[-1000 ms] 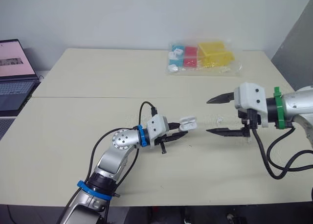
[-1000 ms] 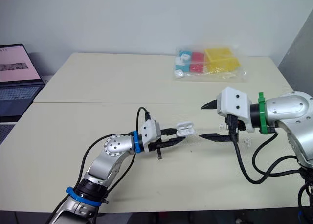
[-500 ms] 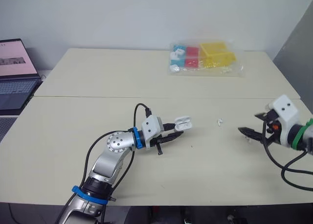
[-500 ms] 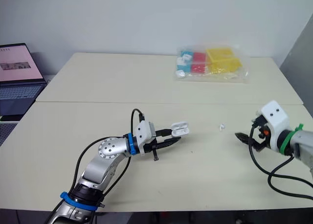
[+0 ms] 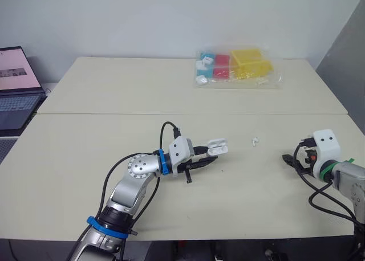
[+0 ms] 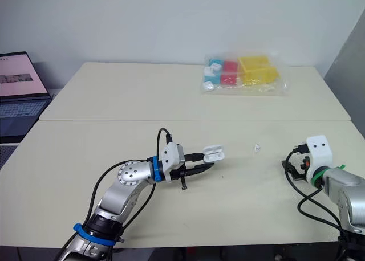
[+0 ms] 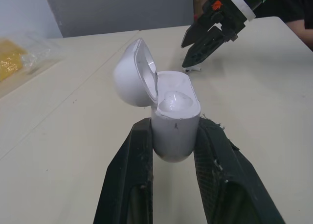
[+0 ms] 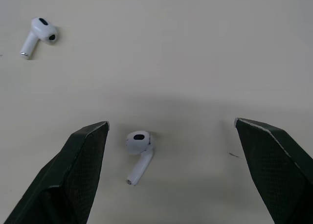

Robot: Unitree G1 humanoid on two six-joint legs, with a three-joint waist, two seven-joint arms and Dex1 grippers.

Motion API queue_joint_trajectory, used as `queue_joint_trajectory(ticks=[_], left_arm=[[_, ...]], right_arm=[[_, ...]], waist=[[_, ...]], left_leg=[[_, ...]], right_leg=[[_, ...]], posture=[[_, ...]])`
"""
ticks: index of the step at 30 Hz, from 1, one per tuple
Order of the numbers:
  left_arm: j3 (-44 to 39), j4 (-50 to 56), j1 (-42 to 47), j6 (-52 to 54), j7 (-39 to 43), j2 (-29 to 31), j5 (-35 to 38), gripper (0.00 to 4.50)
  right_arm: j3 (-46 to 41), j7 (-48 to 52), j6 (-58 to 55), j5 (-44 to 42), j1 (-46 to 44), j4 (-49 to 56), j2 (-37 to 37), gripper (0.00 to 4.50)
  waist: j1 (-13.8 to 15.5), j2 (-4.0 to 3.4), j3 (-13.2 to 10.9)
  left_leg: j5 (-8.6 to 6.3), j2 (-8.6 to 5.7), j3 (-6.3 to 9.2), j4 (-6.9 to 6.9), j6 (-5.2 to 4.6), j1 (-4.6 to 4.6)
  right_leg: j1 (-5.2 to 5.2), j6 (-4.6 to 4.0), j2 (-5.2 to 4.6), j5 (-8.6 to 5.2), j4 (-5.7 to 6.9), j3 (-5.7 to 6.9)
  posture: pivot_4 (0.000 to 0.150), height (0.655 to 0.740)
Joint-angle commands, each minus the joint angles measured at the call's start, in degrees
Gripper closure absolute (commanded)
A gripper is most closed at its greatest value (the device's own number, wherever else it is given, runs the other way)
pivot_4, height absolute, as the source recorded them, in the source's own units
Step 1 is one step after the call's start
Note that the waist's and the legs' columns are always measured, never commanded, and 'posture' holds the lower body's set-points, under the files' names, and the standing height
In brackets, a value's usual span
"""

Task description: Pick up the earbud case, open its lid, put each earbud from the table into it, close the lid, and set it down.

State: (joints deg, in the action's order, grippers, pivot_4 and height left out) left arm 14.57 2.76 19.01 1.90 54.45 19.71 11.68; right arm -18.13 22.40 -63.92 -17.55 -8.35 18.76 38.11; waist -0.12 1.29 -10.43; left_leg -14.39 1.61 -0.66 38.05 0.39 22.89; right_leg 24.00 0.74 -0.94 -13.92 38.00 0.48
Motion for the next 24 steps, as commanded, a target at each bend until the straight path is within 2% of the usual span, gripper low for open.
queue_joint_trajectory(ticks=[1,10,13,22,23,24], left_arm=[[0.1,1.5,0.8,-0.8,0.1,-0.3,0.6,3.72],[0.1,1.4,0.7,-0.8,-0.2,-0.4,0.3,3.72],[0.0,1.4,0.7,-0.9,-0.2,-0.2,0.2,3.72],[-0.1,1.1,0.7,-1.0,-0.2,0.1,0.0,3.72],[-0.2,1.0,0.8,-1.1,-0.2,0.2,0.0,3.72],[-0.3,1.0,0.8,-1.2,-0.2,0.3,0.0,3.72]], right_arm=[[-0.9,-0.2,1.0,-0.3,-0.6,-0.4,-0.2,0.20],[0.0,-0.1,2.2,-0.3,-0.5,-2.0,-1.6,0.20],[-0.4,-0.2,0.6,-0.9,-0.8,-1.9,-1.9,0.72],[0.2,-0.5,-1.9,-2.1,-1.1,-1.2,-1.9,3.89],[0.1,-0.5,-2.0,-2.2,-1.3,-0.9,-2.0,4.09],[0.1,-0.4,-2.0,-2.3,-1.7,-0.4,-1.8,4.09]], waist=[[0.0,0.00,0.0],[0.0,0.00,0.0],[0.0,0.00,0.0],[0.0,0.00,0.0],[0.0,0.00,0.0],[0.0,0.00,0.0]], left_leg=[[0.00,0.00,0.00,0.00,0.00,0.00],[0.00,0.01,0.01,0.00,0.00,0.00],[0.00,0.01,0.00,0.00,0.00,0.00],[0.00,0.01,0.02,0.00,0.00,0.00],[0.00,0.01,0.02,0.00,0.00,-0.01],[0.00,0.01,0.02,0.00,0.00,0.00]], right_leg=[[0.00,0.00,0.00,0.00,0.00,0.01],[0.00,0.00,0.02,0.00,0.01,0.00],[0.00,0.00,0.01,0.00,0.00,0.00],[-0.02,0.00,0.01,0.00,0.00,0.00],[-0.02,0.00,0.01,0.00,0.00,0.00],[-0.01,0.00,0.01,0.00,0.00,0.00]], posture=[[0.150,0.7400],[0.150,0.7400],[0.150,0.7400],[0.150,0.7400],[0.150,0.7400],[0.150,0.7400]])
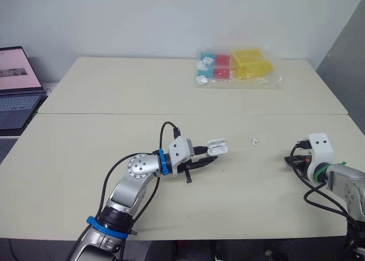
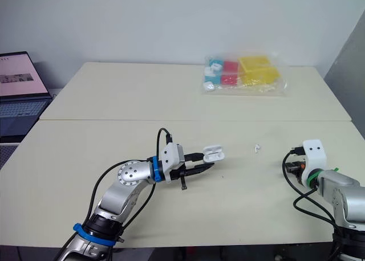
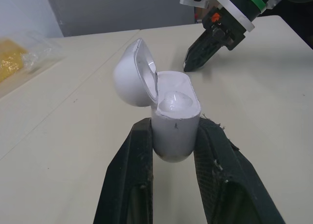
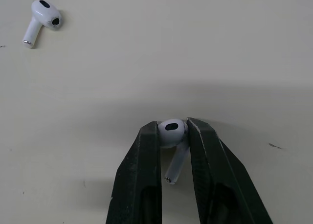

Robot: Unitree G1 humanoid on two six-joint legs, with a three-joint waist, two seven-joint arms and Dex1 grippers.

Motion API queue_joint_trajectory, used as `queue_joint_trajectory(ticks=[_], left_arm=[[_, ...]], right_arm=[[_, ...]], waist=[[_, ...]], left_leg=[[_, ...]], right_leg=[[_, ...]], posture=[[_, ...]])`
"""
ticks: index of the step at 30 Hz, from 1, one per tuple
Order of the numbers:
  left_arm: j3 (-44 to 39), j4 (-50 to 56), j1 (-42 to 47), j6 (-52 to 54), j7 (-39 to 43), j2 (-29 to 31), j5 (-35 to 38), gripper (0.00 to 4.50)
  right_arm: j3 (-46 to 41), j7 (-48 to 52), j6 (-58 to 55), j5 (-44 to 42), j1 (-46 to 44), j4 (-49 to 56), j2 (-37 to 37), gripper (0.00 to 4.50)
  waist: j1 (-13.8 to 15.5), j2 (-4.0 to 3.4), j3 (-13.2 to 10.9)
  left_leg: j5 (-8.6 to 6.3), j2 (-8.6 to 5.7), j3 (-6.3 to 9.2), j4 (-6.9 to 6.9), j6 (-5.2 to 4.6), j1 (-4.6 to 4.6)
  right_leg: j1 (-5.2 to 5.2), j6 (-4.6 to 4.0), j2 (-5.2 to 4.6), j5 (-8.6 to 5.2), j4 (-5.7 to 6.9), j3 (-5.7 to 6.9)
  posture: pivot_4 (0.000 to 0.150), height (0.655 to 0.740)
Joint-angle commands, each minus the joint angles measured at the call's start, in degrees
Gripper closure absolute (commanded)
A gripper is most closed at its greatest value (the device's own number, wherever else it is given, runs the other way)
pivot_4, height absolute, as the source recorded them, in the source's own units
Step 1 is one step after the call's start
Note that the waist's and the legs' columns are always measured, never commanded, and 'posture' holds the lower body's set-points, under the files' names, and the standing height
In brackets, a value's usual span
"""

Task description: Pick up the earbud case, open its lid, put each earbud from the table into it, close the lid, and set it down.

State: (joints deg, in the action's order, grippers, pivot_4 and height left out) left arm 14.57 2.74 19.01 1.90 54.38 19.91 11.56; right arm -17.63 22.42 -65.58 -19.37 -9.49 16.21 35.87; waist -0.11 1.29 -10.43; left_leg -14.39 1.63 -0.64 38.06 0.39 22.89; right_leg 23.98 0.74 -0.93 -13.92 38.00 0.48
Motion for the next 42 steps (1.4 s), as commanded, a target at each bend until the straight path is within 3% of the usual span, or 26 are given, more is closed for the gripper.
queue_joint_trajectory(ticks=[1,4,8,12,15,25,36,42], left_arm=[[-0.3,0.9,0.8,-1.2,-0.1,0.1,0.1,3.72],[-0.4,1.0,0.7,-1.2,-0.1,0.3,0.1,3.72],[-0.6,1.3,0.2,-1.3,0.4,1.2,0.1,3.72],[-0.8,2.2,-0.6,-1.0,0.8,2.5,0.6,3.72],[-0.8,2.7,-1.1,-0.9,0.6,3.0,0.8,3.72],[-0.9,5.5,-3.4,0.3,-0.6,3.8,0.6,3.72],[-0.7,6.4,-4.0,1.1,-0.8,3.8,0.5,3.72],[-0.5,6.7,-4.1,1.3,-0.9,3.8,0.6,3.72]], right_arm=[[-0.5,-0.4,-0.4,-0.5,-0.8,2.5,0.6,4.09],[0.1,0.2,0.2,-0.3,-1.0,3.4,1.4,4.09],[5.2,10.9,5.9,-2.1,-1.0,7.6,9.5,4.09],[13.9,29.8,25.6,1.1,3.0,8.9,22.4,4.09],[18.2,36.2,37.1,5.1,3.3,4.2,26.7,4.09],[30.2,51.8,54.3,16.5,-7.5,-14.6,31.5,4.09],[30.6,58.2,54.8,18.4,-9.2,-18.9,31.9,4.09],[30.3,58.2,55.5,18.7,-10.2,-19.5,30.8,1.97]], waist=[[0.0,0.00,0.0],[0.0,0.00,0.0],[0.0,-0.02,0.0],[0.0,-0.02,0.0],[0.0,0.02,0.0],[-0.1,0.03,0.0],[0.0,0.03,0.0],[0.0,0.02,0.0]], left_leg=[[0.00,0.00,-0.01,0.00,0.00,0.00],[0.00,0.00,0.00,-0.01,0.00,0.00],[0.00,-0.01,-0.05,-0.02,0.00,0.00],[0.00,-0.01,-0.02,-0.07,0.00,-0.01],[-0.01,0.00,0.00,-0.08,0.00,0.01],[-0.01,0.03,-0.17,-0.01,0.00,-0.10],[0.00,0.05,-0.15,0.00,0.00,-0.10],[0.00,0.05,-0.14,0.01,0.00,-0.09]], right_leg=[[0.00,0.00,0.00,0.00,0.00,0.00],[0.01,0.00,0.00,0.00,0.00,0.00],[0.05,0.00,0.00,0.00,0.01,0.02],[0.03,0.00,0.04,-0.01,-0.08,0.09],[0.00,0.00,0.13,-0.01,-0.19,0.10],[0.02,0.05,0.04,0.03,-0.08,0.04],[0.02,0.03,-0.06,0.02,-0.02,0.04],[0.02,0.04,-0.06,0.03,-0.01,0.05]], posture=[[0.150,0.7400],[0.150,0.7400],[0.150,0.7400],[0.150,0.7400],[0.150,0.7400],[0.150,0.7400],[0.150,0.7400],[0.150,0.7400]])
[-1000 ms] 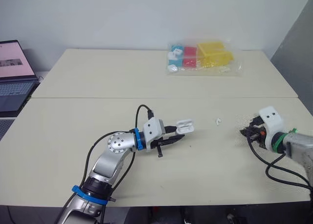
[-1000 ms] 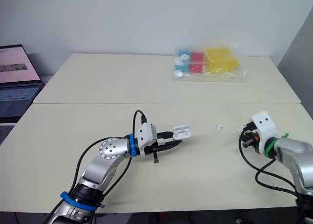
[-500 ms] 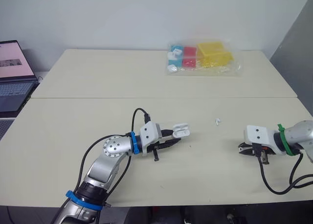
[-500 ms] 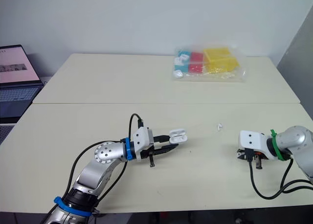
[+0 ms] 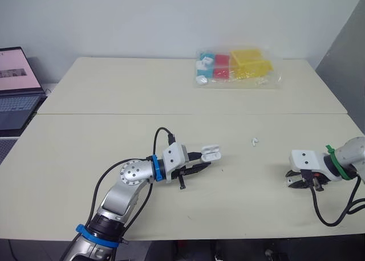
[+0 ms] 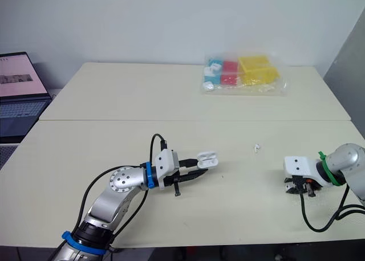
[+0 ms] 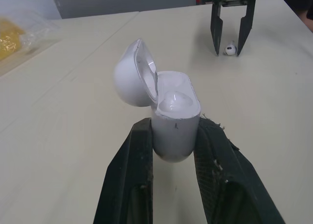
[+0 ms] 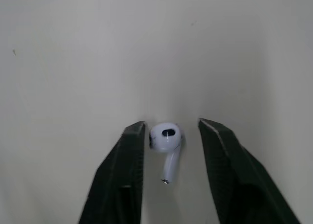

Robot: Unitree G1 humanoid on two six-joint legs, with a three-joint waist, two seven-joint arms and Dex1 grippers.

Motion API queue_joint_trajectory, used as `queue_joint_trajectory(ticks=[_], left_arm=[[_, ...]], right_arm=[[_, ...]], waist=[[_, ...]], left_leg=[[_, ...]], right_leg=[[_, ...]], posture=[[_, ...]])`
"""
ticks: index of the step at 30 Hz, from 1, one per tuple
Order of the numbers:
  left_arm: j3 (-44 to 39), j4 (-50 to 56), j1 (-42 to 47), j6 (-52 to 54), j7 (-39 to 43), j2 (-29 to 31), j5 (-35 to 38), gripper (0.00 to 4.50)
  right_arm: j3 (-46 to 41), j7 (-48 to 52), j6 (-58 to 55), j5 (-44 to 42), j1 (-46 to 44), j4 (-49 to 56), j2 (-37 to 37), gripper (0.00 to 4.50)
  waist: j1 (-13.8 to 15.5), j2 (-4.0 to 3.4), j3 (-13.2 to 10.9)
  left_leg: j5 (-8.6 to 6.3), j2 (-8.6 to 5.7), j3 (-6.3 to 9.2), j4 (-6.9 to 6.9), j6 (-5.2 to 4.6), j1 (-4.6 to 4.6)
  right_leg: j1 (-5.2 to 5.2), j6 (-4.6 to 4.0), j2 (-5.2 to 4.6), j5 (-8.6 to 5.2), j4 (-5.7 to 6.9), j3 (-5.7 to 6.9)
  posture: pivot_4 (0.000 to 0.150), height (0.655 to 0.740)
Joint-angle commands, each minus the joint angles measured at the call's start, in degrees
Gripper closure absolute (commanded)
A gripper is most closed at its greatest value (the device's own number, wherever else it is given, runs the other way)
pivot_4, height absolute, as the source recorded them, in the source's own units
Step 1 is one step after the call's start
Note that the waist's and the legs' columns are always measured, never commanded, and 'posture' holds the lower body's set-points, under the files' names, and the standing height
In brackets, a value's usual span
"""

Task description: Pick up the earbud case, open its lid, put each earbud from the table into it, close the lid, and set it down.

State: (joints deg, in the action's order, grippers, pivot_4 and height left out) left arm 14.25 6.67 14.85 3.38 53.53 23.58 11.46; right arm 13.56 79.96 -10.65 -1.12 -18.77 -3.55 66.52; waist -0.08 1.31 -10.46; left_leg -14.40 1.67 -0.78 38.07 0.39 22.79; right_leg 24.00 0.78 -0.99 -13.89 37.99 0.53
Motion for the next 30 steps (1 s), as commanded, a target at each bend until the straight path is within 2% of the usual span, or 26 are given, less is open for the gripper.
queue_joint_trajectory(ticks=[1,4,7,12,16,22,30], left_arm=[[-0.2,2.8,0.0,-0.1,-0.1,0.1,0.7,3.72],[-0.1,3.0,-0.1,0.1,-0.2,0.1,0.7,3.72],[0.0,3.1,-0.3,0.1,-0.2,0.1,0.7,3.72],[0.1,3.5,-1.0,0.3,-1.0,-0.3,0.6,3.72],[0.9,3.4,-2.0,-0.6,-0.9,0.0,-0.4,3.72],[1.7,3.3,-2.0,-0.9,-1.0,-0.8,-0.5,3.72],[2.4,2.6,-1.9,-2.0,-1.4,-1.7,-1.8,3.72]], right_arm=[[-0.8,0.8,0.9,0.6,-1.0,0.4,0.1,1.58],[-1.3,1.1,0.6,0.3,-1.2,1.7,0.3,0.54],[-3.8,2.1,-3.0,-2.5,-1.5,5.7,1.7,0.52],[-10.4,1.7,-11.1,-7.4,3.5,14.3,5.5,0.52],[-13.0,-4.4,-17.7,-5.0,8.0,20.0,6.2,0.52],[-11.7,-8.0,-25.0,-3.4,10.9,24.9,7.3,0.52],[-3.2,-10.5,-24.4,2.7,6.7,19.6,4.9,0.52]], waist=[[0.0,0.00,0.0],[0.0,0.00,0.0],[0.0,-0.01,0.0],[0.1,-0.10,0.0],[0.2,-0.10,0.0],[0.1,-0.11,0.0],[0.0,-0.12,0.0]], left_leg=[[0.00,0.00,0.00,0.00,0.00,0.00],[0.00,0.00,-0.02,0.00,0.00,0.00],[0.00,0.00,-0.03,0.00,0.00,-0.02],[0.00,0.02,0.07,-0.01,0.00,0.02],[0.00,0.00,0.06,0.00,0.00,0.01],[0.00,0.00,0.00,0.02,0.00,-0.02],[0.00,-0.03,-0.05,0.01,0.00,0.00]], right_leg=[[0.00,0.00,0.00,0.00,0.00,0.00],[0.00,0.00,0.00,0.00,0.00,-0.02],[0.00,0.00,0.00,0.00,0.03,-0.03],[-0.01,-0.01,-0.02,0.00,0.01,0.01],[-0.05,-0.01,-0.05,-0.01,-0.02,0.00],[-0.02,0.00,-0.06,0.00,0.02,0.01],[0.01,0.01,-0.05,0.00,0.01,-0.03]], posture=[[0.150,0.7400],[0.150,0.7400],[0.150,0.7400],[0.150,0.7400],[0.150,0.7400],[0.150,0.7400],[0.150,0.7400]])
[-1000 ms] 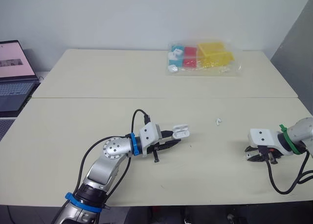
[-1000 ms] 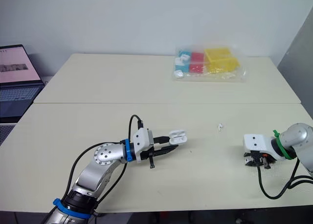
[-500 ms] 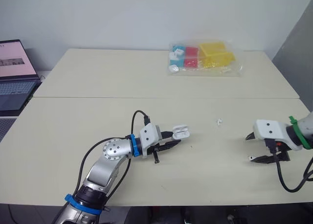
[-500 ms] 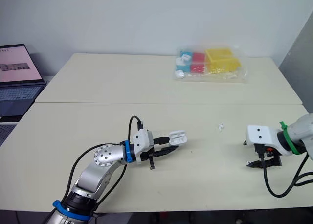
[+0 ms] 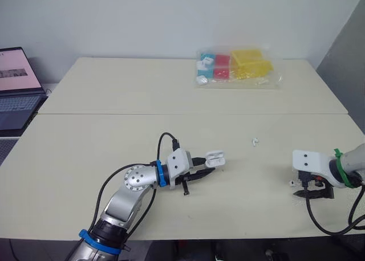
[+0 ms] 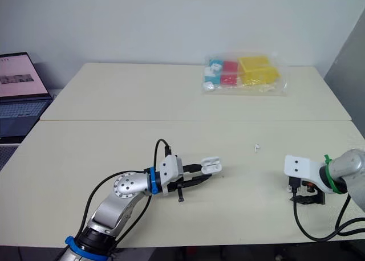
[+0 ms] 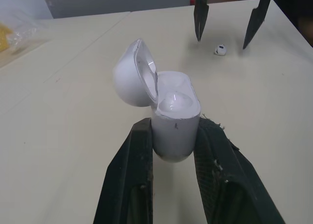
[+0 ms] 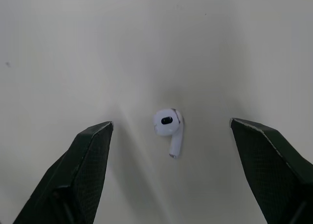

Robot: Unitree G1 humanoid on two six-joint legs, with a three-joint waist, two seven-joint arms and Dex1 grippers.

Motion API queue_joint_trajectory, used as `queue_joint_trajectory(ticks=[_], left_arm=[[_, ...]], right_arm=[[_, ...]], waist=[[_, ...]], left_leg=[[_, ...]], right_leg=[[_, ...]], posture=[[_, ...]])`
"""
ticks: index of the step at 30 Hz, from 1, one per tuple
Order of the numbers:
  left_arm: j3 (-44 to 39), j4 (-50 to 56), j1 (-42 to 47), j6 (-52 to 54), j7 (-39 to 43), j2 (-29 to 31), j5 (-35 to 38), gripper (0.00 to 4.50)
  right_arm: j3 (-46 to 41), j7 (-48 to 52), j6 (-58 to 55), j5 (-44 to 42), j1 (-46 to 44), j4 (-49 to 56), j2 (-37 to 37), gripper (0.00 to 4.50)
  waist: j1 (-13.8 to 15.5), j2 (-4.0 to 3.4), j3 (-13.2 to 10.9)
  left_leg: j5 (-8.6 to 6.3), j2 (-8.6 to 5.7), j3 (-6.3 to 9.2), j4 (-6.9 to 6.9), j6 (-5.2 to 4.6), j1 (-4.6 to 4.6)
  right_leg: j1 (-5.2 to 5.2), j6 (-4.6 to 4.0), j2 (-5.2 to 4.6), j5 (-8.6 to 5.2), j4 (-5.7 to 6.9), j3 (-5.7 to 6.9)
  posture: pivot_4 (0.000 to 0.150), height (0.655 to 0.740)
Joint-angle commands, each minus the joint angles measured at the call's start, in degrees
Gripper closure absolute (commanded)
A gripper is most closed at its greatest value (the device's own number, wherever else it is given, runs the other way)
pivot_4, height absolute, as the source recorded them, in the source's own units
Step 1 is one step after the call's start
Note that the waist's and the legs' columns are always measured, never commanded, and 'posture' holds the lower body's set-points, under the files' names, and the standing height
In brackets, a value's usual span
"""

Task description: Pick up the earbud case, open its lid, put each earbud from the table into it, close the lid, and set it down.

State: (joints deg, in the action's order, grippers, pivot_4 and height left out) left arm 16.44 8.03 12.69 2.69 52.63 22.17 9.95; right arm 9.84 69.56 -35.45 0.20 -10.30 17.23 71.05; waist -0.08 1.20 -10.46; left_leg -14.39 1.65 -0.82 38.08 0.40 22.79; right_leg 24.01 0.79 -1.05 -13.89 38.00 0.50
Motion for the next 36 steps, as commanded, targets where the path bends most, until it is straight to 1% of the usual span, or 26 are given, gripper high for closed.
queue_joint_trajectory(ticks=[1,7,15,17,19,20,21,22,26,27,32,36], left_arm=[[0.2,1.3,0.1,-1.5,-0.6,-0.2,-0.4,3.72],[0.1,2.0,-0.7,-1.3,-1.3,0.3,-0.6,3.72],[0.0,2.4,-1.5,-1.0,-1.6,0.3,-0.7,3.72],[0.0,1.9,-1.3,-1.3,-1.6,0.2,-0.8,3.72],[0.2,1.7,-1.3,-1.3,-1.7,0.1,-0.9,3.72],[0.2,1.7,-1.3,-1.3,-1.7,0.1,-0.9,3.72],[0.2,1.7,-1.2,-1.3,-1.8,0.0,-0.9,3.72],[0.2,1.7,-1.3,-1.3,-1.8,0.1,-0.9,3.72],[0.2,1.6,-1.3,-1.3,-1.7,0.2,-0.9,3.72],[0.2,1.5,-1.2,-1.3,-1.7,0.2,-0.8,3.72],[0.1,1.0,-1.0,-1.5,-1.5,0.2,-0.9,3.72],[-0.5,0.5,-0.3,-1.0,-1.7,-0.2,-0.2,3.72]], right_arm=[[1.1,-0.1,0.7,1.8,-2.5,-1.9,0.0,0.52],[2.9,0.4,1.1,2.8,-4.6,-4.7,-0.8,0.52],[3.9,-0.1,-0.2,3.3,-6.0,-5.0,-2.4,0.52],[4.2,0.3,-0.6,3.5,-6.4,-4.8,-2.7,0.89],[4.1,0.8,-0.7,3.3,-6.2,-4.4,-2.6,1.44],[4.1,0.9,-0.7,3.3,-6.2,-4.3,-2.6,1.83],[4.1,1.1,-1.0,3.1,-6.2,-4.1,-2.5,2.11],[4.1,1.2,-1.4,3.0,-6.2,-3.9,-2.6,2.56],[3.8,2.3,-2.3,2.4,-6.3,-3.3,-2.2,4.00],[3.8,2.4,-2.4,2.3,-6.3,-3.3,-2.2,4.09],[3.5,2.9,-3.0,1.9,-7.3,-3.4,-2.3,4.09],[-1.0,4.6,-1.2,-1.9,-8.8,-1.3,-1.6,4.09]], waist=[[0.0,0.00,0.0],[0.0,0.00,0.0],[0.0,0.01,0.0],[-0.1,0.01,0.0],[-0.1,0.01,0.0],[-0.1,0.01,0.0],[-0.1,0.01,0.0],[-0.1,0.01,0.0],[-0.1,0.01,0.0],[0.0,0.01,0.0],[0.0,0.01,0.0],[0.0,0.01,0.0]], left_leg=[[0.00,0.00,0.01,0.00,0.00,0.00],[0.00,0.01,0.02,0.00,0.00,0.00],[0.00,0.01,0.02,0.01,0.00,-0.03],[0.00,0.02,0.00,0.01,0.00,-0.07],[0.00,0.02,0.01,0.01,0.00,-0.09],[0.00,0.02,0.02,0.01,0.00,-0.10],[0.00,0.02,0.02,0.01,0.00,-0.10],[0.00,0.02,0.01,0.01,0.00,-0.10],[0.00,0.01,0.00,0.01,0.00,-0.08],[0.00,0.02,0.01,0.01,0.00,-0.08],[0.00,0.02,0.02,0.01,0.00,-0.07],[0.00,0.01,0.01,0.01,0.00,-0.07]], right_leg=[[0.00,0.00,0.00,0.00,0.00,0.01],[0.00,0.00,0.00,0.00,0.00,0.03],[-0.03,0.00,0.01,0.00,0.01,0.02],[-0.04,0.01,0.02,0.01,0.02,0.01],[-0.06,0.01,0.02,0.01,0.03,0.02],[-0.07,0.01,0.02,0.02,0.03,0.03],[-0.07,0.01,0.02,0.02,0.03,0.03],[-0.07,0.01,0.02,0.02,0.03,0.02],[-0.07,0.01,0.01,0.02,0.01,0.00],[-0.07,0.01,0.01,0.02,0.00,0.01],[-0.06,0.01,0.01,0.02,0.01,0.03],[-0.05,0.01,0.01,0.01,0.01,0.03]], posture=[[0.150,0.7400],[0.150,0.7400],[0.150,0.7400],[0.150,0.7400],[0.150,0.7400],[0.150,0.7400],[0.150,0.7400],[0.150,0.7400],[0.150,0.7400],[0.150,0.7400],[0.150,0.7400],[0.150,0.7400]])
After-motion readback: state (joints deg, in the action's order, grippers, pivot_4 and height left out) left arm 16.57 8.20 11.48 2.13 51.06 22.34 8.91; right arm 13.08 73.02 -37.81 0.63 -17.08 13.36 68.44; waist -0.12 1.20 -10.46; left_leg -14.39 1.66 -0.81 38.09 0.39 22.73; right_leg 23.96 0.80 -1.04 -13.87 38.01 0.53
